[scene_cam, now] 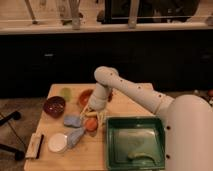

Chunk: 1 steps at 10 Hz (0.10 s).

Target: Place apple in metal cup

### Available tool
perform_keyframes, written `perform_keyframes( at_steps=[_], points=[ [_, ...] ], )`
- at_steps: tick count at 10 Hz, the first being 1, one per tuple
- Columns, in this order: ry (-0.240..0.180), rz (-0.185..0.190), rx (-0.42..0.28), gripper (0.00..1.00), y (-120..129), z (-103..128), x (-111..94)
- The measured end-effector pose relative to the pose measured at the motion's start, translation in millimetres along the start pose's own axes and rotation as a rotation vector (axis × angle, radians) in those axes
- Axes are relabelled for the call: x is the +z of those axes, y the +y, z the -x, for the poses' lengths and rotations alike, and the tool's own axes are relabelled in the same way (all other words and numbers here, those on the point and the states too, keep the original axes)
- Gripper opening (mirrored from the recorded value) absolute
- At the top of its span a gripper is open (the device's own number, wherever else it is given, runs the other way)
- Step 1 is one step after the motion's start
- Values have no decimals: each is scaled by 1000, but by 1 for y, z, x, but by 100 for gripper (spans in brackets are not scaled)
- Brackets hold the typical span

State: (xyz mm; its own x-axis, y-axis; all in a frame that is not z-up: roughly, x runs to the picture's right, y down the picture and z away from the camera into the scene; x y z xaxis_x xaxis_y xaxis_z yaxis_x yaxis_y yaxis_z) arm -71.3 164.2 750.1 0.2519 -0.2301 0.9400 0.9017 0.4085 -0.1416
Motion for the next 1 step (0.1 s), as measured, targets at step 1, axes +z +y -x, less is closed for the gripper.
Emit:
perform_keyframes(
  at_steps=[1],
  points=[
    [2, 2, 2, 80, 0, 0, 0]
  ],
)
